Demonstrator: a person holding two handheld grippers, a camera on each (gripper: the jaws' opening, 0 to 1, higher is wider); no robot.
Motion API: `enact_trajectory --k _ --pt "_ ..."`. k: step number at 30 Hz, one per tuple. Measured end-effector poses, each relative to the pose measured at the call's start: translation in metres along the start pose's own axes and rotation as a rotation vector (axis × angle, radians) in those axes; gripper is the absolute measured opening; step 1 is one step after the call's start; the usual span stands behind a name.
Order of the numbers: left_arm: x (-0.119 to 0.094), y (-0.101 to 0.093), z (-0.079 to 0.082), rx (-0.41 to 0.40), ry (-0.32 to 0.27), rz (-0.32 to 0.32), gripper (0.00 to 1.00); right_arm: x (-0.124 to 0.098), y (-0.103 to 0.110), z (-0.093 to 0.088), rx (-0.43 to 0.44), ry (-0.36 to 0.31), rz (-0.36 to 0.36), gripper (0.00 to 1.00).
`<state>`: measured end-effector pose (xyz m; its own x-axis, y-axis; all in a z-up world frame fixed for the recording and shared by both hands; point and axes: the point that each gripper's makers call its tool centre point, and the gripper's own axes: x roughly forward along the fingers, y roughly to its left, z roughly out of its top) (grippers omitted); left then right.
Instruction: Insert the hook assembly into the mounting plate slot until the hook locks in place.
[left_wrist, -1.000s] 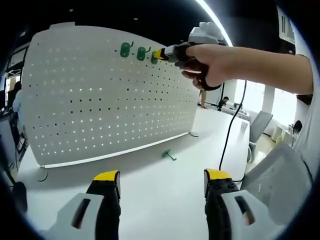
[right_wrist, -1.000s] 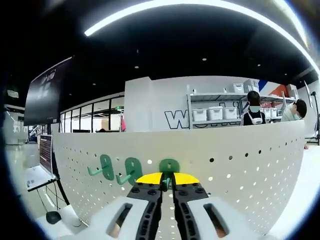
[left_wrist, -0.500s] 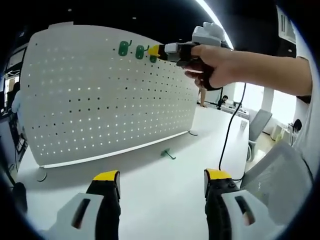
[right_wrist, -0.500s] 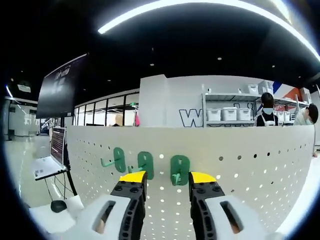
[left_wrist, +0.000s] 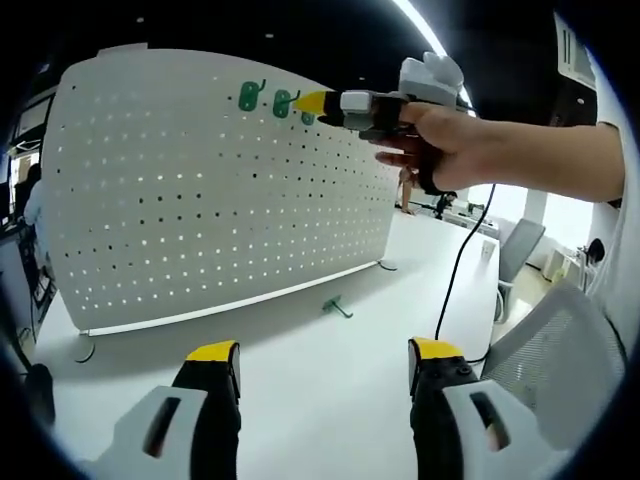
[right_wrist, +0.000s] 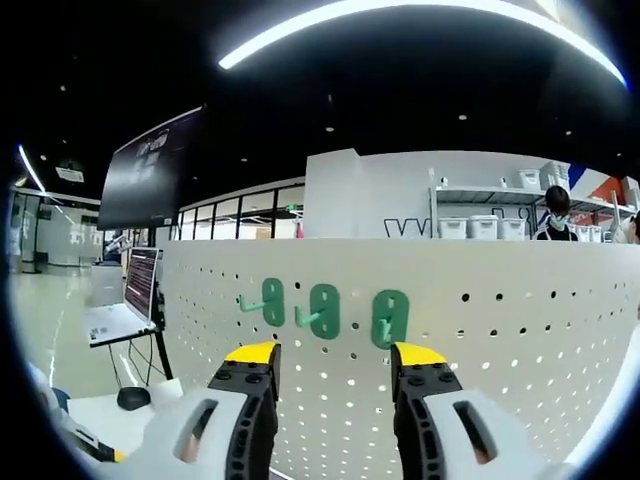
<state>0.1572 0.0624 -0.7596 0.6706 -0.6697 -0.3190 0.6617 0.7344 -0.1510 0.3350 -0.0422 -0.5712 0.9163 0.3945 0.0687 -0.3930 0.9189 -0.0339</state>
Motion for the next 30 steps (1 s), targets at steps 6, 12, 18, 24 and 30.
enact_trajectory --k 6,12,18,24,30 --pt "-0.001 0.001 0.001 -0.001 -0.004 0.005 0.7 -0.008 0.001 -0.001 -0.004 -0.002 0.033 0.45" --pt "0.0 0.001 -0.001 0.001 0.003 0.004 0.71 -0.025 -0.001 -0.011 -0.018 0.005 0.077 0.5" --pt "0.001 0.0 -0.002 0.007 0.01 0.003 0.71 -0.045 -0.008 -0.024 -0.005 0.02 0.102 0.53" --pt "0.001 -0.001 -0.003 0.005 0.017 0.003 0.71 -0.067 -0.005 -0.043 -0.01 0.062 0.153 0.56" --pt "0.001 -0.001 -0.003 0.001 0.014 0.004 0.71 -0.086 -0.006 -0.062 0.019 0.093 0.161 0.59"
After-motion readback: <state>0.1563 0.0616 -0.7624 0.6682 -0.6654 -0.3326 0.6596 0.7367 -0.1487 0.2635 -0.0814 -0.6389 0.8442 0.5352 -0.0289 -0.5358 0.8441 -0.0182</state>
